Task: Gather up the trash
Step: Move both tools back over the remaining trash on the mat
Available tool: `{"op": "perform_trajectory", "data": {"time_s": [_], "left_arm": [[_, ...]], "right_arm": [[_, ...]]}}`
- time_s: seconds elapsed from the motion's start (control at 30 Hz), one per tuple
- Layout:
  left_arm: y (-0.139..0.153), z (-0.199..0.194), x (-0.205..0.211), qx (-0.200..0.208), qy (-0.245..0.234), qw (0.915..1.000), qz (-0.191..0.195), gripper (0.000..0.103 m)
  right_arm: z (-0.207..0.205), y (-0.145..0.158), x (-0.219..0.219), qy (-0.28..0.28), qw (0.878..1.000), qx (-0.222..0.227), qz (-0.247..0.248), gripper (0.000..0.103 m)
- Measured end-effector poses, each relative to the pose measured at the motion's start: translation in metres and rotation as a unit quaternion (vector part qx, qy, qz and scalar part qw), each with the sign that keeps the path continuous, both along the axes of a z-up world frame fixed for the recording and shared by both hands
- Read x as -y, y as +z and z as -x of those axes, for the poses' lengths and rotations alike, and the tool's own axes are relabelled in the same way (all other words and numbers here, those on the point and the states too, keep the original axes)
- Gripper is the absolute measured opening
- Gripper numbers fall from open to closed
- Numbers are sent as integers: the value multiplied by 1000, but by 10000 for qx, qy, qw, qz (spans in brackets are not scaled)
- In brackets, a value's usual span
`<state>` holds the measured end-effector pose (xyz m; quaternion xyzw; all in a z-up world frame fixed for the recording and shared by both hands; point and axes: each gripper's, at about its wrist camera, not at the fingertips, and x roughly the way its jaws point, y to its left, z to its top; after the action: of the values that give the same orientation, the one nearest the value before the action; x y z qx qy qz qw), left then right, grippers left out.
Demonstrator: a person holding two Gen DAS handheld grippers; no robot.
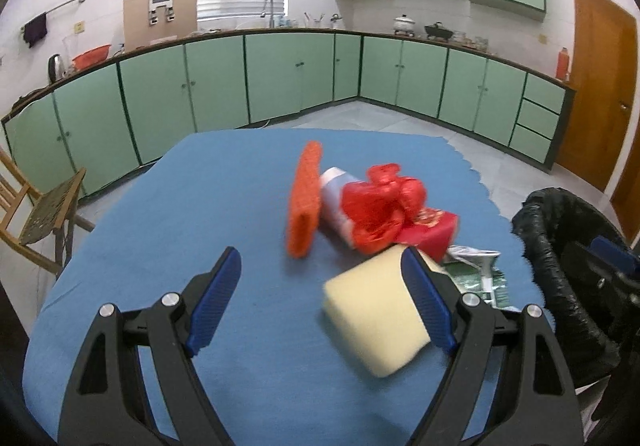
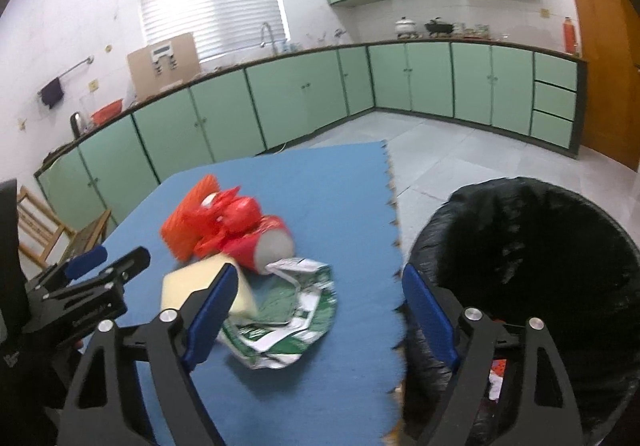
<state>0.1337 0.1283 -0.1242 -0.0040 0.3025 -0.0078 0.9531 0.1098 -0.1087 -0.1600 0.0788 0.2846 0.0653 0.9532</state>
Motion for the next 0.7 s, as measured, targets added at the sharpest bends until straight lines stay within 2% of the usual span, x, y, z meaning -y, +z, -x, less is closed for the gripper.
{"op": "perform_trajectory", "data": {"time_s": [0.27,0.57,0.7], "left_arm": [[-9,-1,-8,-104,22,9999,1,80],[-17,-5,-7,-181,14,9998,12,79],[-22,-8,-8,-229,18,9997,37,79]], "right_arm": [[-14,-23,-16,99,9994,-318,26,74],[-25,-45,-18,188,9977,-640,96,74],[-30,-44,-17,238,9976,-639,117,74]]}}
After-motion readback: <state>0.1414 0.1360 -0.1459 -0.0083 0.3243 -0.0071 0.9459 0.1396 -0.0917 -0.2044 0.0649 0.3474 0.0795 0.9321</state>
